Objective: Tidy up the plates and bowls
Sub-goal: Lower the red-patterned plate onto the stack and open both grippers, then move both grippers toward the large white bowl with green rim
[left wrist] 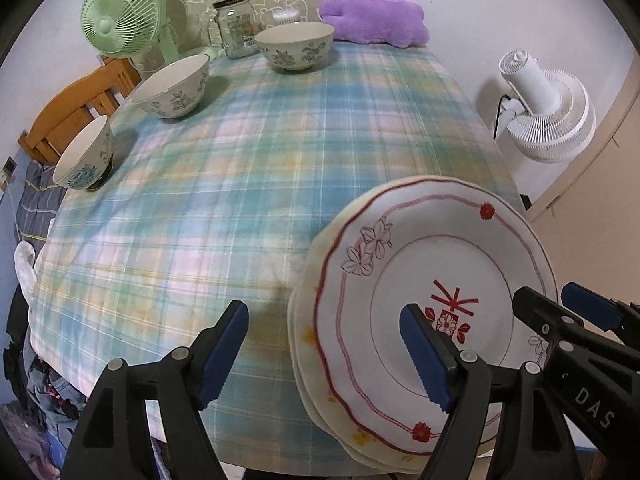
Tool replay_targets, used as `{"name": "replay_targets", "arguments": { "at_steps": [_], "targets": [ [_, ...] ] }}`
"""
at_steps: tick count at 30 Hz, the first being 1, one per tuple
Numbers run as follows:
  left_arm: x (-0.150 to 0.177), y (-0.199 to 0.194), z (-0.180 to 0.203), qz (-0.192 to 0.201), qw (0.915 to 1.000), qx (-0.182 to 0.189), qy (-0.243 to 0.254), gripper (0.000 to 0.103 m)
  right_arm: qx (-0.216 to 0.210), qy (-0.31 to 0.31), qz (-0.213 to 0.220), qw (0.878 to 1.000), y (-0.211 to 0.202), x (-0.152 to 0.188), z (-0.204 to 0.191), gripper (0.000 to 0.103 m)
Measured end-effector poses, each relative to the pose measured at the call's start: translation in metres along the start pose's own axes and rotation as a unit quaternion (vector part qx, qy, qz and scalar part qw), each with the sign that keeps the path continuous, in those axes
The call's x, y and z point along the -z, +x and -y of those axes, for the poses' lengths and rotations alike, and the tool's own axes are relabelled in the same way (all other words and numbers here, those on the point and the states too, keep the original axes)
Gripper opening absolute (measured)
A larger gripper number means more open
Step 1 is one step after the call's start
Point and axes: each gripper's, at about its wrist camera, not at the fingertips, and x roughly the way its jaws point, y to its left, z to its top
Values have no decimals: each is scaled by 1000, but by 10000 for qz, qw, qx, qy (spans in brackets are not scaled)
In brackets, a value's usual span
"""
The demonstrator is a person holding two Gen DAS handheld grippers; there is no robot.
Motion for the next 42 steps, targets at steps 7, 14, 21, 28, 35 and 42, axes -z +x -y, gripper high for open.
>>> {"name": "replay_targets", "arguments": {
  "at_steps": [7, 14, 21, 28, 35, 42],
  "targets": [
    [-7, -10, -28, 278, 9995, 43, -137, 80, -142, -55, 230, 9996, -14, -6, -22, 59],
    [-21, -15, -80, 434, 9986, 143, -252, 80, 68, -171, 411, 9990, -24, -16, -73, 59],
    [-38, -23, -140, 668, 9976, 143, -115, 78, 6, 23, 522, 9986, -28, -28, -131, 59],
    [-60, -22, -203, 762, 9969, 164, -113, 78, -68, 115, 650, 9978, -23, -46, -192, 59],
    [-83, -15, -261, 875, 9961, 87, -4, 78, -151, 105, 840, 9963, -16, -69, -253, 59],
    [-113, -5, -308, 1061, 9943, -50, 101, 78, -326, 210, 1073, 9935, -13, -95, -306, 59]
  ]
}}
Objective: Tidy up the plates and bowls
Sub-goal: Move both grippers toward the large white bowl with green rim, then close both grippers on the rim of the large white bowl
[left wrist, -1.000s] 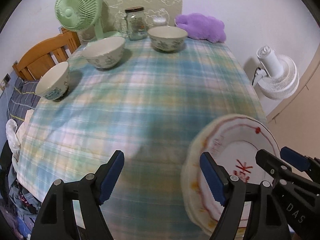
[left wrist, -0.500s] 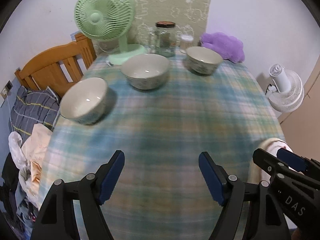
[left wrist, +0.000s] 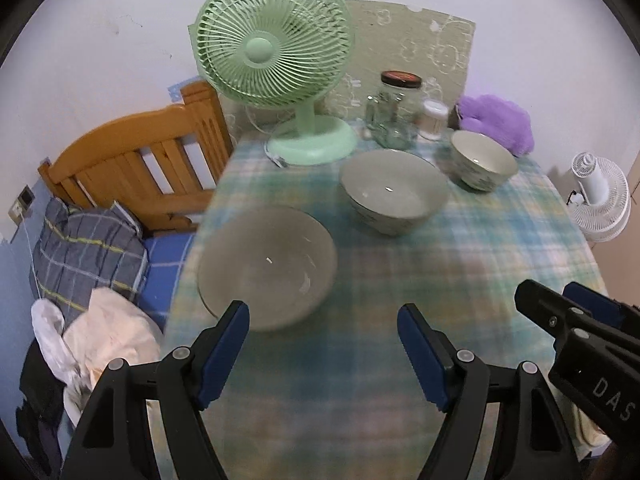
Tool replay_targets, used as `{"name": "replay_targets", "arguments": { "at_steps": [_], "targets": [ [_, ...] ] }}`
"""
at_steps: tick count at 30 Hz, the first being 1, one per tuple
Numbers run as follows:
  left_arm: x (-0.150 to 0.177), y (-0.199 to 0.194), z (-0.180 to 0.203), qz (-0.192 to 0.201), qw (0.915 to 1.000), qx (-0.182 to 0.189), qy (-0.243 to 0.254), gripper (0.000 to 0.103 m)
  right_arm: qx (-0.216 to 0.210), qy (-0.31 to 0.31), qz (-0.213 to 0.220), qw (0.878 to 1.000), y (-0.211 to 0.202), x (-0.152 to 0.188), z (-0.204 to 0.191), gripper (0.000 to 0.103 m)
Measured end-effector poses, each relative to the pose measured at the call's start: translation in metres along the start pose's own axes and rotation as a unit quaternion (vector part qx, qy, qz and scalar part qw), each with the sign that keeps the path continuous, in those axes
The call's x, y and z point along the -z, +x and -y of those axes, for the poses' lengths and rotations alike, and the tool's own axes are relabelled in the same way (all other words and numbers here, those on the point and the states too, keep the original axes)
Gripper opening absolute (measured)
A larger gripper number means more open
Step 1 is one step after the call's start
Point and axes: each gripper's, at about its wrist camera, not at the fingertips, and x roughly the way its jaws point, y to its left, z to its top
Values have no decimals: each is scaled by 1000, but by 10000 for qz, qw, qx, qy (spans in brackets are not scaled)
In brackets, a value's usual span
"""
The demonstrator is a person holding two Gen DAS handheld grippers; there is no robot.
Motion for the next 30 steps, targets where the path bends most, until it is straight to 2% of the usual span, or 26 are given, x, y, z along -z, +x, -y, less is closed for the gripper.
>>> {"name": "replay_targets", "arguments": {
  "at_steps": [9, 12, 15, 20, 23, 25, 29, 30],
  "targets": [
    [-30, 29, -42, 165, 9998, -26, 145, 77, -77, -132, 141, 9998, 32, -31, -66, 59],
    [-37, 40, -60, 126, 9998, -145, 27, 77, -136, -194, 152, 9996, 45, -40, -81, 59],
    [-41, 55, -75, 25, 9999, -74, -115, 74, -182, -187, 103, 9996, 59, -47, -95, 59],
    [-39, 80, -90, -152, 9996, -45, -215, 55, -163, -212, -57, 9996, 82, -49, -113, 59],
    [-35, 91, -92, -284, 9995, 51, -143, 47, -173, -239, -153, 9994, 95, -48, -122, 58],
    [-34, 94, -92, -262, 9996, 53, -99, 44, -156, -277, -208, 9993, 102, -47, -127, 49],
    [-34, 101, -94, -299, 9994, -15, -160, 36, -164, -253, -352, 9989, 116, -46, -135, 44],
    [-34, 102, -94, -294, 9995, -30, -132, 36, -194, -222, -364, 9989, 118, -46, -136, 41]
  ]
}}
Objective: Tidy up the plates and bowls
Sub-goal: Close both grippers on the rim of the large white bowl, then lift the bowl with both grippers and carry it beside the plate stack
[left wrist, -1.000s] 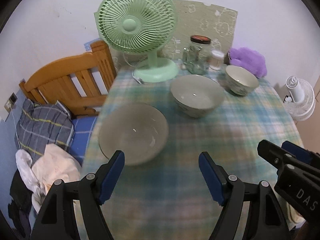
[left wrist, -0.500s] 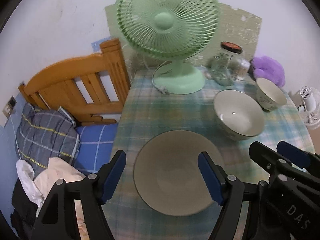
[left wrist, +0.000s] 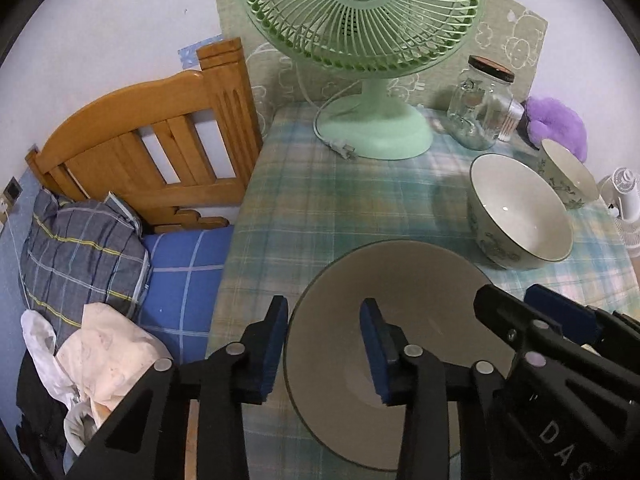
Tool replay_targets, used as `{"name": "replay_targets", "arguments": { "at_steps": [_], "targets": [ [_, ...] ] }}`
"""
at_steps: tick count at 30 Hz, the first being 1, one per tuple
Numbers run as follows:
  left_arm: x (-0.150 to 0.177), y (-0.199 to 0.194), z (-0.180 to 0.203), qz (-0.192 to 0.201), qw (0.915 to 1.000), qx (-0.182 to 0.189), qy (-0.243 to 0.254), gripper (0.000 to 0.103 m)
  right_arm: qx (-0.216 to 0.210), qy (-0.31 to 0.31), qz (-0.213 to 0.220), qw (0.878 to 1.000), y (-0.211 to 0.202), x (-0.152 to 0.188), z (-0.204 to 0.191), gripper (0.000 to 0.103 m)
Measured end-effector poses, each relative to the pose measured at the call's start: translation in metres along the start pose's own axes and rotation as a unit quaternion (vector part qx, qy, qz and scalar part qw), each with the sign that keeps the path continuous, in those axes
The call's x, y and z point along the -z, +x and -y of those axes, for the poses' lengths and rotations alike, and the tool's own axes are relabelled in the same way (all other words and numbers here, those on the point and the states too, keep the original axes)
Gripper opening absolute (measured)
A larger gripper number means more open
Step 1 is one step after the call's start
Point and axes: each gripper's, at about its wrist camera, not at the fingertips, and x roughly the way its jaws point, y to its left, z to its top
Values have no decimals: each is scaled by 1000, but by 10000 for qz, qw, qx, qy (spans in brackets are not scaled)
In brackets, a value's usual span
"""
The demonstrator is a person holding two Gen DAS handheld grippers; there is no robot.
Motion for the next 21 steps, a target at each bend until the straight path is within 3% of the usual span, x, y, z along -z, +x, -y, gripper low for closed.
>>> {"name": "replay_targets", "arguments": {
  "at_steps": [3, 8, 12, 21],
  "targets": [
    [1, 4, 0, -34, 10000, -35, 41, 33, -24, -67, -72, 9999, 5, -1, -6, 30],
    [1, 8, -5, -46, 9999, -96, 15, 23, 149, -165, -57, 9997, 11, -2, -10, 25],
    [2, 9, -4, -79, 9998, -155, 80, 22, 222, -110, -158, 9996, 18, -2, -7, 19],
    [3, 13, -4, -153, 9996, -200, 103, 21, 314, -209, -211, 9991, 23, -2, -10, 17]
  ]
}}
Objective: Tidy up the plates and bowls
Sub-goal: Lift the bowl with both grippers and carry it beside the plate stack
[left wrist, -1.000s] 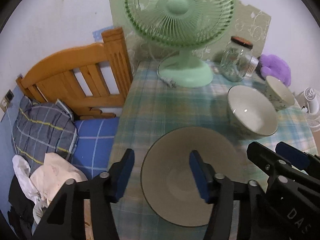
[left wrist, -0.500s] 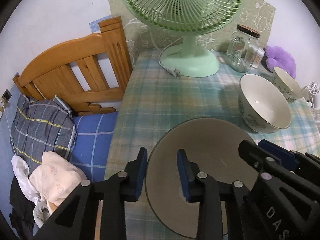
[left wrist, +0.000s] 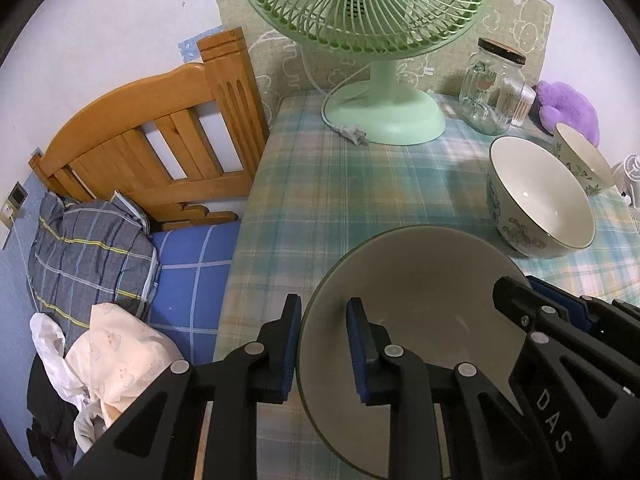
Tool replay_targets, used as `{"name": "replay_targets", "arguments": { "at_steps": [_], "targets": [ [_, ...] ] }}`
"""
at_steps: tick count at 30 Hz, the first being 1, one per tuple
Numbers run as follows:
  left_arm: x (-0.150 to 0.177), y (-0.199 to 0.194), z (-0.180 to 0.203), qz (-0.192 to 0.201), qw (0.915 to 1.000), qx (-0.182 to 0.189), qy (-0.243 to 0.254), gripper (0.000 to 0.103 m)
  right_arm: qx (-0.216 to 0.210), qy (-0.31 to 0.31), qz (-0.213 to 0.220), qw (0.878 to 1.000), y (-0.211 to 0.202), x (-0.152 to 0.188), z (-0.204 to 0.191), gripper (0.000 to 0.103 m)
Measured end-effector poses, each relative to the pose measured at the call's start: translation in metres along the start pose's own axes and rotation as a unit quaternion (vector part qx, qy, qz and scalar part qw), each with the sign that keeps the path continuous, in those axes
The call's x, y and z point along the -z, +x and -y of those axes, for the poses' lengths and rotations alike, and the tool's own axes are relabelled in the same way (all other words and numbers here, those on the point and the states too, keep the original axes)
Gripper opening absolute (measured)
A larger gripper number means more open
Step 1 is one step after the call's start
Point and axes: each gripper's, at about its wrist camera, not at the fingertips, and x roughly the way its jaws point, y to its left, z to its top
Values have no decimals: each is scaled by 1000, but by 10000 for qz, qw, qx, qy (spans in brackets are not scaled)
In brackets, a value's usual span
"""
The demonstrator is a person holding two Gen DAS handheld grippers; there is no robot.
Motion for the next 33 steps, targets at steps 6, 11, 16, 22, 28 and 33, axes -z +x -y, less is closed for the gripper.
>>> {"name": "replay_targets", "arguments": {
  "at_steps": [6, 11, 16, 22, 28, 33],
  "targets": [
    [3, -4, -1, -80, 9999, 65, -101, 21, -9, -42, -50, 10000, -5, 2, 1, 17],
    [10, -9, 7, -92, 9999, 89, -96, 21, 97, -124, -29, 9999, -11, 9, 3, 17],
    [14, -13, 13, -184, 9996, 214, -81, 20, 141, -8, -40, 9999, -19, 16, 12, 17],
    [21, -24, 28, -201, 9993, 329, 11, 20, 204, 128, -67, 9997, -32, 27, 27, 17],
    [32, -37, 51, -218, 9990, 366, 133, 20, 253, 265, -116, 9993, -46, 41, 49, 16],
    [44, -51, 78, -241, 9987, 395, 219, 20, 282, 423, -113, 9986, -63, 58, 74, 16]
  ]
}}
